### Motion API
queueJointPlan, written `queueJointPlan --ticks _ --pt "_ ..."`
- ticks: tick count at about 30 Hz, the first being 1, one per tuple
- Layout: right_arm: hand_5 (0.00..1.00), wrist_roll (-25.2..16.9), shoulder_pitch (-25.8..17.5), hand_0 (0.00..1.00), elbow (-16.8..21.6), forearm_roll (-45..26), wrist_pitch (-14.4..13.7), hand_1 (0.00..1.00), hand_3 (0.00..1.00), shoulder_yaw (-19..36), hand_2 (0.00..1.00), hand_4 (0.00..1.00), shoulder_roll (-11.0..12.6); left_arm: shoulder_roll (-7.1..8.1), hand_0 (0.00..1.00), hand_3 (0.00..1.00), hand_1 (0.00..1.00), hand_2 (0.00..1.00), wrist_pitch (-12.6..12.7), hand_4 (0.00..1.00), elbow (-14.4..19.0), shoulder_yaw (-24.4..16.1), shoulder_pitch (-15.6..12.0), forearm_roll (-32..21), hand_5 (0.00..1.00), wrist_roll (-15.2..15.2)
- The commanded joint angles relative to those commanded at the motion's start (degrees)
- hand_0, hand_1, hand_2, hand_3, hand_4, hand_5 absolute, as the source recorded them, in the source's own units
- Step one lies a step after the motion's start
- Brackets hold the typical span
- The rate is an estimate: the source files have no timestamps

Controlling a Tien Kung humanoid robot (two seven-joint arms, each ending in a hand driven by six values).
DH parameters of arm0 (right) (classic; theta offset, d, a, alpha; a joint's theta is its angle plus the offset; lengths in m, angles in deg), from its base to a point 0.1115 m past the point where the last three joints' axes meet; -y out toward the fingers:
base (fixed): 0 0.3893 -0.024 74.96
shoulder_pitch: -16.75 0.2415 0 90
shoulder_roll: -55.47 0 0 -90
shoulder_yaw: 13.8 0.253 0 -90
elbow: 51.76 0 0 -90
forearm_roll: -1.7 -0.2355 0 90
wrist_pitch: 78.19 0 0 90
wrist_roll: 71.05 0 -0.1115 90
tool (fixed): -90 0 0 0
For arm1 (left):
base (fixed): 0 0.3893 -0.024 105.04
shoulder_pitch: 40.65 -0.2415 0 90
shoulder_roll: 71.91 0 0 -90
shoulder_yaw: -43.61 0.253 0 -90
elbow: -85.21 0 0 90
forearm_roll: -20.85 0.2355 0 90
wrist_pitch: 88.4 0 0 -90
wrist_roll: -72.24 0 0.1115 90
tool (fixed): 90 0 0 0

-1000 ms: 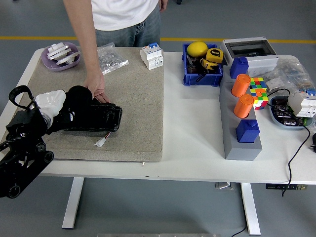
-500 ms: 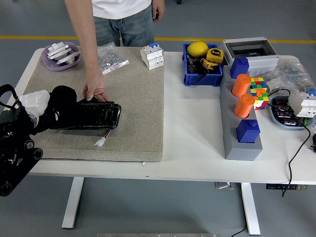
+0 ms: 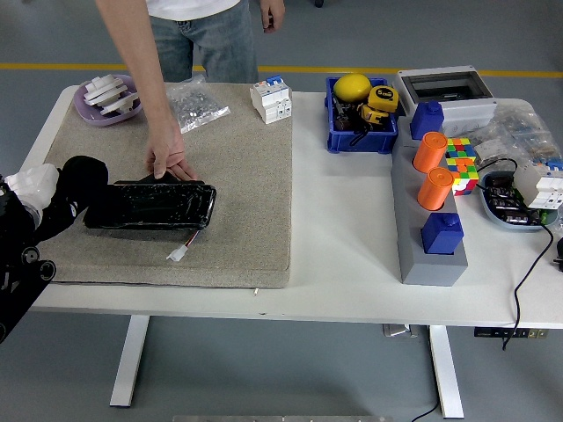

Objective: Pick the rag up,wipe the panel,place it on the desk

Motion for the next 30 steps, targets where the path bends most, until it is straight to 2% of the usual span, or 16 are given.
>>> queueJointPlan --ticks 9,18,19,24,25,30 --pt "0.637 0.1 0.1 0.737 0.1 0.3 0.0 0.652 0.732 0.3 0.692 0.998 -0.1 0.39 0.245 0.477 0.31 0.537 1.0 0.165 -3.0 -1.6 0.0 -0.7 0.002 -0.7" --pt "0.637 0.1 0.1 0.738 0.2 0.4 0.0 0.652 0.731 0.4 0.693 0.998 -0.2 0.51 0.26 0.477 0.312 0.537 4.8 0.162 -8.2 -0.4 1.2 -3.9 0.002 -4.7" --pt "0.638 0.1 0.1 0.736 0.2 0.4 0.0 0.652 0.73 0.4 0.692 0.998 -0.2 0.54 0.334 0.492 0.426 0.545 5.1 0.136 -8.5 -0.4 1.3 -4.1 0.002 -5.2" --pt "0.638 0.2 0.1 0.736 0.2 0.4 0.0 0.652 0.73 0.3 0.692 0.998 -0.2 0.97 0.334 0.492 0.426 0.545 4.2 0.136 -9.3 -0.6 1.4 -5.0 0.002 -6.5" --pt "0.637 0.2 0.1 0.736 0.2 0.4 0.0 0.649 0.73 0.3 0.692 0.998 -0.2 1.12 0.524 0.53 0.592 0.6 3.6 0.515 -9.3 -0.7 1.4 -5.3 0.002 -6.8" --pt "0.637 0.2 0.1 0.736 0.2 0.4 -0.1 0.649 0.73 0.2 0.692 0.998 -0.2 1.47 0.524 0.53 0.592 0.6 1.7 0.515 -8.9 -0.8 1.4 -6.7 0.002 -8.4"
